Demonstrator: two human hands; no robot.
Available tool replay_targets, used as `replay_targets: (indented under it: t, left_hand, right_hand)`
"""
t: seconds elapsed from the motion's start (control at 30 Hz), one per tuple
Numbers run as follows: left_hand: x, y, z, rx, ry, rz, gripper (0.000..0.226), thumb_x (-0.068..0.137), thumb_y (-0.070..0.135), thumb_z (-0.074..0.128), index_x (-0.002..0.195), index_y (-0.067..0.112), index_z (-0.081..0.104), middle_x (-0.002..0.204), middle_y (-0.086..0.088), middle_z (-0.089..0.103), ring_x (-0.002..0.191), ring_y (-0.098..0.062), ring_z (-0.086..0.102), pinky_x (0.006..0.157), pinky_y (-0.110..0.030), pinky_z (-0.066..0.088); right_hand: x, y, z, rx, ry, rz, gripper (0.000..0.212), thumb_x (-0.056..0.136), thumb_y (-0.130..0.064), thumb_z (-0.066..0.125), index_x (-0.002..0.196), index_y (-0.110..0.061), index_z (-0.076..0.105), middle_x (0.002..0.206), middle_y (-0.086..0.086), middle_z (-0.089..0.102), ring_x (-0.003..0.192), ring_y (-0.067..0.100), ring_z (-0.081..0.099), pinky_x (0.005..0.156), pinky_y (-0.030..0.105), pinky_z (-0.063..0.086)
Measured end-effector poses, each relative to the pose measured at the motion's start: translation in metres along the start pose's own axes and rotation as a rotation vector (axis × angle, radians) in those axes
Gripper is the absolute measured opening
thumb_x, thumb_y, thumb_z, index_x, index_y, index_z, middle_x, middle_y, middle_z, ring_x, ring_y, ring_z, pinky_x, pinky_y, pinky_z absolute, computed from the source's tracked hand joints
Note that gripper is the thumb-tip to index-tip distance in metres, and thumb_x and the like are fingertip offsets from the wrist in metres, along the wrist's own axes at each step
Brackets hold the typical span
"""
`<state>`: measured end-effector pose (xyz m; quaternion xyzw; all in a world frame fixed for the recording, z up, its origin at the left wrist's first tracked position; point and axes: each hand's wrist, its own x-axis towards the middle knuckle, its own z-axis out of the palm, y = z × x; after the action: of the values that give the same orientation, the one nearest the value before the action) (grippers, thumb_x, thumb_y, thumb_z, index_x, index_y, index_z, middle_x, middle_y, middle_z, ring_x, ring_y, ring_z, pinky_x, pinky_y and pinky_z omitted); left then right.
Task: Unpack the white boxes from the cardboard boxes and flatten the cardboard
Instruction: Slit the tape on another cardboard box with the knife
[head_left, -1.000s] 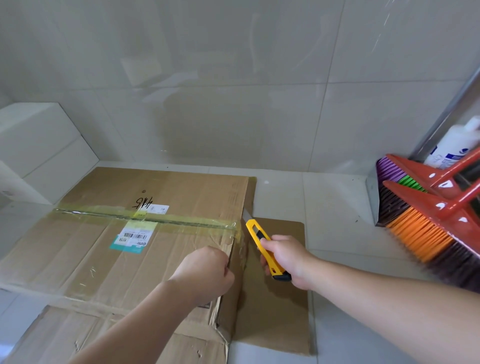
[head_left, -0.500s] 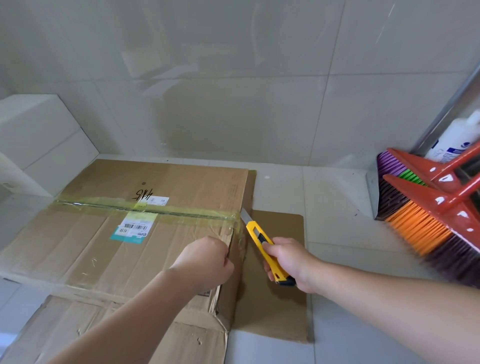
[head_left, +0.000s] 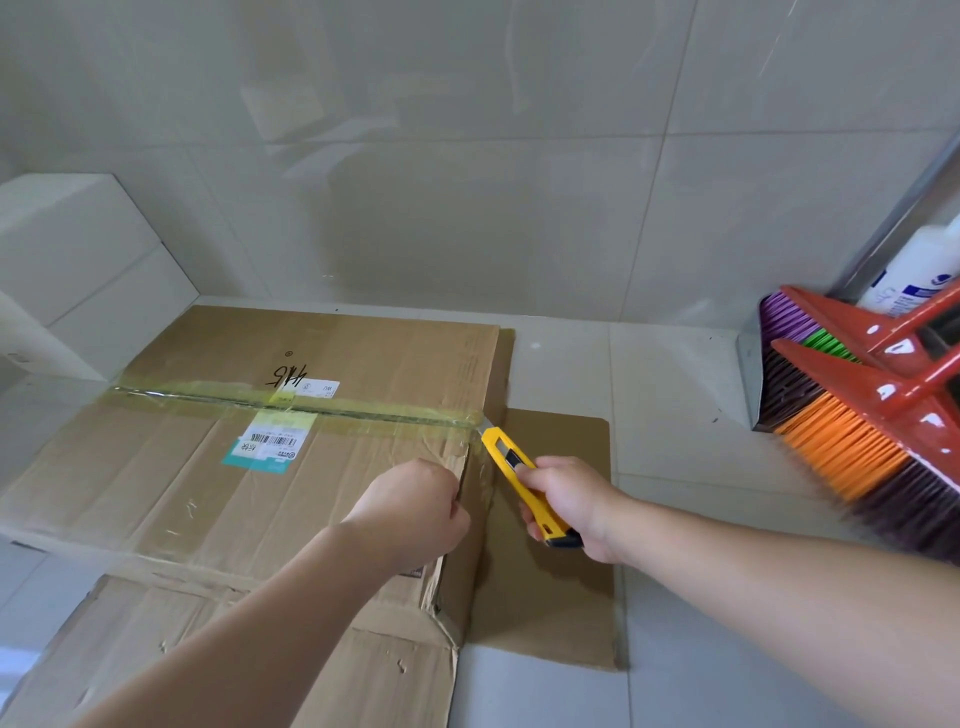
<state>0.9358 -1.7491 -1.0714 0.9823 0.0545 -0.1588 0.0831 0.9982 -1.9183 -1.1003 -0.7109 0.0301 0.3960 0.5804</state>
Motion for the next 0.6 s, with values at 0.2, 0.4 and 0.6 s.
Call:
replay_targets:
  t: [0.2, 0.4, 0.6]
  left_hand:
    - [0.0, -0.001, 0.001, -0.009, 0.014, 0.0, 0.029, 0.086, 0.022, 0.045, 0.058, 0.015, 0.04, 0.06, 0.001, 0.041, 0.053, -0.016, 0.04, 0.047, -0.024, 0.033]
    - [0.001, -0.002, 0.004, -0.009, 0.026, 0.01, 0.03, 0.085, 0.021, 0.044, 0.057, 0.015, 0.039, 0.06, 0.001, 0.04, 0.054, -0.017, 0.039, 0.048, -0.025, 0.033]
    - [0.0, -0.006, 0.003, -0.048, 0.026, 0.043, 0.03, 0.084, 0.026, 0.047, 0.056, 0.017, 0.041, 0.059, 0.002, 0.043, 0.052, -0.017, 0.039, 0.048, -0.024, 0.033]
  right_hand:
    - [-0.015, 0.012, 0.012, 0.023, -0.073, 0.03, 0.021, 0.099, -0.021, 0.047, 0.082, -0.01, 0.055, 0.06, 0.009, 0.055, 0.05, 0.022, 0.048, 0.051, 0.028, 0.043]
    - [-0.015, 0.007, 0.012, 0.009, -0.049, 0.025, 0.021, 0.098, -0.021, 0.048, 0.082, -0.01, 0.055, 0.06, 0.009, 0.056, 0.049, 0.022, 0.049, 0.051, 0.029, 0.043]
    - [-0.037, 0.021, 0.013, -0.02, -0.186, 0.105, 0.022, 0.099, -0.021, 0.048, 0.083, -0.008, 0.054, 0.059, 0.009, 0.054, 0.043, 0.018, 0.048, 0.045, 0.023, 0.041]
